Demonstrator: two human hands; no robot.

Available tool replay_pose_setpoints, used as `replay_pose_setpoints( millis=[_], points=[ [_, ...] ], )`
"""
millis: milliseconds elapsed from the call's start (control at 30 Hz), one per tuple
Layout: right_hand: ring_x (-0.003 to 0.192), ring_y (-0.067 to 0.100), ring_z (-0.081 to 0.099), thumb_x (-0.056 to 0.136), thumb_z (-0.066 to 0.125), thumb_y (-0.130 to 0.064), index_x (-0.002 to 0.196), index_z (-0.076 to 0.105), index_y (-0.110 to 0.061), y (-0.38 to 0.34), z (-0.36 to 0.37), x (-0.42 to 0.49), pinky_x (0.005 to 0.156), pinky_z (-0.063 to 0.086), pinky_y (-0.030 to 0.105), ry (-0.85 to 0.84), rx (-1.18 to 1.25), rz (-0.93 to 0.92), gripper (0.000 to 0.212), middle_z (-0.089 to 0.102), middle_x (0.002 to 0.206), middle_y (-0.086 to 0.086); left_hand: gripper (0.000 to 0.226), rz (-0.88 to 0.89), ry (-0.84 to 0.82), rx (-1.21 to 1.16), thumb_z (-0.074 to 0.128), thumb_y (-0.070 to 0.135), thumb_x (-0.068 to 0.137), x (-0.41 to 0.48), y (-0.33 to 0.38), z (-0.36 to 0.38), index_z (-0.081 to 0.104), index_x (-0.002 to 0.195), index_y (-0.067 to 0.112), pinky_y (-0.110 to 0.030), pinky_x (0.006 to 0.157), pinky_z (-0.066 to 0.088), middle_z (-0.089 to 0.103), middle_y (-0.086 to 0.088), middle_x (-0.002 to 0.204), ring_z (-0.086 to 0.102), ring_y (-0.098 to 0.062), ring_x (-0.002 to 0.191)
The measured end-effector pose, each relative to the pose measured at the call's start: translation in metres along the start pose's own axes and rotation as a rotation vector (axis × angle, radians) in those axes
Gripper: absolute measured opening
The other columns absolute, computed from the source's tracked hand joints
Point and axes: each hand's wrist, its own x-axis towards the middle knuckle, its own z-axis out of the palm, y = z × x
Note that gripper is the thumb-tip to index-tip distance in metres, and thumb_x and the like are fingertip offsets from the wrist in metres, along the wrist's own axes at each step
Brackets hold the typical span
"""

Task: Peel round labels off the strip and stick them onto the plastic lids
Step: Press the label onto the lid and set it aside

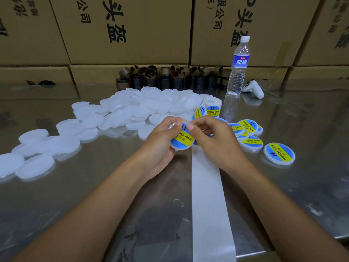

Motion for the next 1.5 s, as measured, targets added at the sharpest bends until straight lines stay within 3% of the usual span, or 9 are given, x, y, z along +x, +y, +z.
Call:
replay_pose_setpoints(
  millis=[133,267,400,533,833,1033,1200,1367,1500],
  points=[
    [0.058,0.005,0.057,0.092,0.058,-0.022,0.074,0.062,-0.023,-0.001,0.001,-0.001,0.067,0.047,0.030,-0.128,0.057,0.014,0.018,0.065,0.064,-0.005,0.015,0.012,0.022,-0.015,0.041,0.015,0.100,0.000,0.000,0.001,0.053,0.091,0.013,-0.050,0.102,0.040,0.059,-0.012,0.094,0.055,-0.030,0.095],
    [0.053,0.002,0.058,0.094,0.056,-0.018,0.073,0.061,-0.021,0.000,-0.001,0.000,0.069,0.049,0.034,-0.132,0.065,0.027,0.022,0.063,0.057,-0.008,0.013,0.034,0.046,0.067,0.047,0.015,0.098,0.000,0.000,-0.002,0.058,0.091,0.014,-0.044,0.090,0.049,0.065,-0.005,0.085,0.062,-0.022,0.081],
    [0.058,0.008,0.059,0.091,0.060,-0.021,0.086,0.064,-0.016,0.000,0.000,-0.001,0.071,0.051,0.037,-0.140,0.058,0.024,0.009,0.066,0.065,0.007,0.008,0.074,0.118,0.175,0.056,0.015,0.094,0.000,0.001,-0.007,0.062,0.090,0.012,-0.029,0.064,0.048,0.065,-0.003,0.075,0.061,-0.021,0.071],
    [0.063,0.012,0.057,0.083,0.071,-0.019,0.092,0.059,-0.023,0.000,0.000,-0.002,0.066,0.047,0.029,-0.178,0.017,0.022,0.015,0.070,0.074,0.012,0.005,0.094,0.157,0.170,0.059,0.017,0.092,0.001,0.001,-0.005,0.062,0.088,0.014,-0.038,0.076,0.040,0.066,-0.003,0.076,0.057,-0.025,0.079],
    [0.085,0.041,0.062,0.091,0.061,-0.014,0.107,0.064,-0.010,-0.004,-0.001,-0.001,0.082,0.049,0.054,-0.040,0.083,0.021,0.017,0.069,0.087,0.023,0.015,0.068,0.039,0.156,0.060,0.008,0.091,0.001,-0.003,-0.009,0.062,0.106,0.009,-0.020,0.068,0.053,0.069,-0.002,0.077,0.064,-0.007,0.065],
    [0.063,0.018,0.065,0.097,0.050,-0.016,0.108,0.055,-0.014,-0.002,-0.001,0.001,0.069,0.051,0.029,0.043,0.083,0.065,0.013,0.070,0.081,0.017,0.012,0.082,0.034,0.199,0.062,0.006,0.089,0.001,-0.004,-0.010,0.063,0.099,0.012,-0.024,0.073,0.053,0.070,-0.006,0.082,0.064,-0.009,0.068],
    [0.065,0.019,0.067,0.096,0.053,-0.016,0.104,0.055,-0.015,-0.001,-0.001,0.001,0.069,0.053,0.030,0.054,0.109,0.074,0.008,0.071,0.080,0.017,0.024,0.093,-0.013,0.239,0.069,0.003,0.083,-0.001,-0.005,-0.007,0.061,0.104,0.012,-0.022,0.074,0.052,0.072,-0.015,0.099,0.068,-0.018,0.086],
    [0.076,0.029,0.067,0.091,0.060,-0.012,0.108,0.052,-0.020,-0.002,-0.001,0.000,0.080,0.052,0.039,0.001,0.138,0.051,0.020,0.069,0.072,0.010,0.023,0.097,0.021,0.199,0.066,-0.001,0.085,-0.001,-0.004,-0.007,0.060,0.103,0.012,-0.021,0.071,0.053,0.074,-0.003,0.085,0.068,-0.011,0.073],
    [0.078,0.032,0.064,0.090,0.059,-0.005,0.104,0.050,-0.028,-0.003,-0.002,0.000,0.080,0.050,0.036,-0.036,0.112,0.008,0.029,0.061,0.065,0.002,0.015,0.079,0.033,0.165,0.061,-0.001,0.089,0.000,-0.003,-0.009,0.061,0.100,0.011,-0.022,0.072,0.056,0.073,-0.002,0.082,0.067,-0.011,0.070]
  ],
)
